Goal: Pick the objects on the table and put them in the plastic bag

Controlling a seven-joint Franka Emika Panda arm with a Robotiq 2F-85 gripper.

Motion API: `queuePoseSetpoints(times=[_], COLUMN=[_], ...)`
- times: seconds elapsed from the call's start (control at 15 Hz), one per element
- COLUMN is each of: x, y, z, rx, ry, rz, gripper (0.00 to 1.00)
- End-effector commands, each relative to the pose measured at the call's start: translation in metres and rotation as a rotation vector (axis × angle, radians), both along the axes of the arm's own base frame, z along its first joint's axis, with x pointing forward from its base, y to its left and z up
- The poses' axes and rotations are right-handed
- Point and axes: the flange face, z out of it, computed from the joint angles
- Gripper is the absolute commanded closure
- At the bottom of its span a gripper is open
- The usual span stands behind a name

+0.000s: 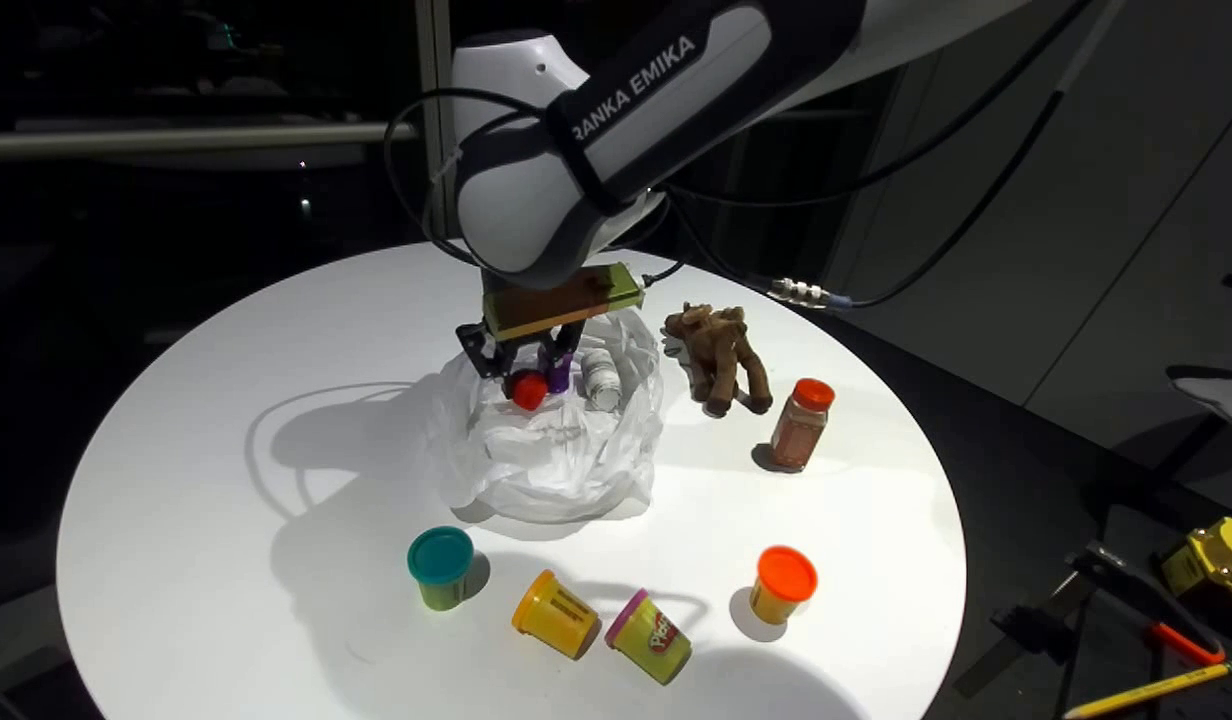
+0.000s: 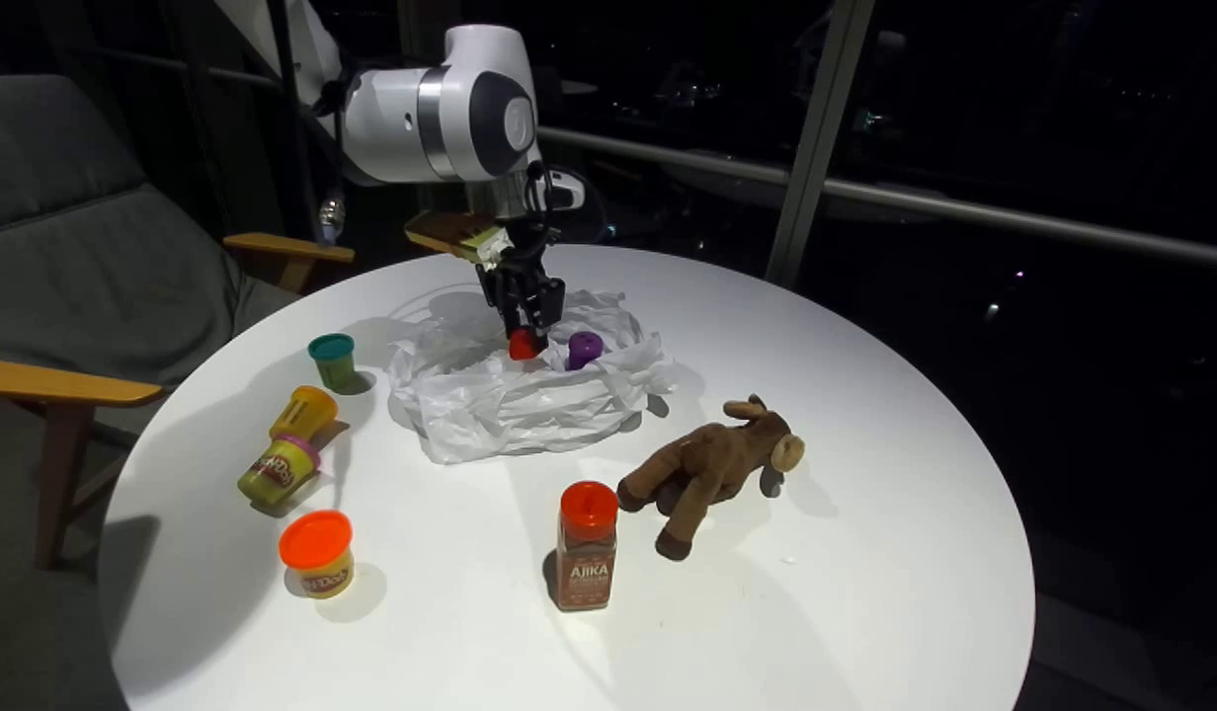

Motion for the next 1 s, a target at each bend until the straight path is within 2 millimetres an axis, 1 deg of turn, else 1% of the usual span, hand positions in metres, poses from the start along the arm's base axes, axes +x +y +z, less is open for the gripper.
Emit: queuePoseSetpoints(times=[0.0,0.07,0.2,0.27,0.4,0.6,0.73,0.93], x=[0.014,0.015,0.013,0.010,0.003,-0.013,-0.024,-0.042], y=[0.006,0.006,0.010,0.013,0.023,0.053,0.078,0.115], z=[0.009,0.014,0.029,0.038,0.056,0.080,0.086,0.076], rx=[0.000,-0.003,-0.001,-0.003,-0.012,0.006,0.017,0.054], ry=[-0.048,-0.054,-0.045,-0.039,-0.006,0.067,0.108,0.164], rz=[-0.019,-0.020,-0.018,-0.023,-0.030,0.042,0.100,0.148], gripper=[0.23,0.16,0.03,0.00,0.00,0.00,0.00,0.00])
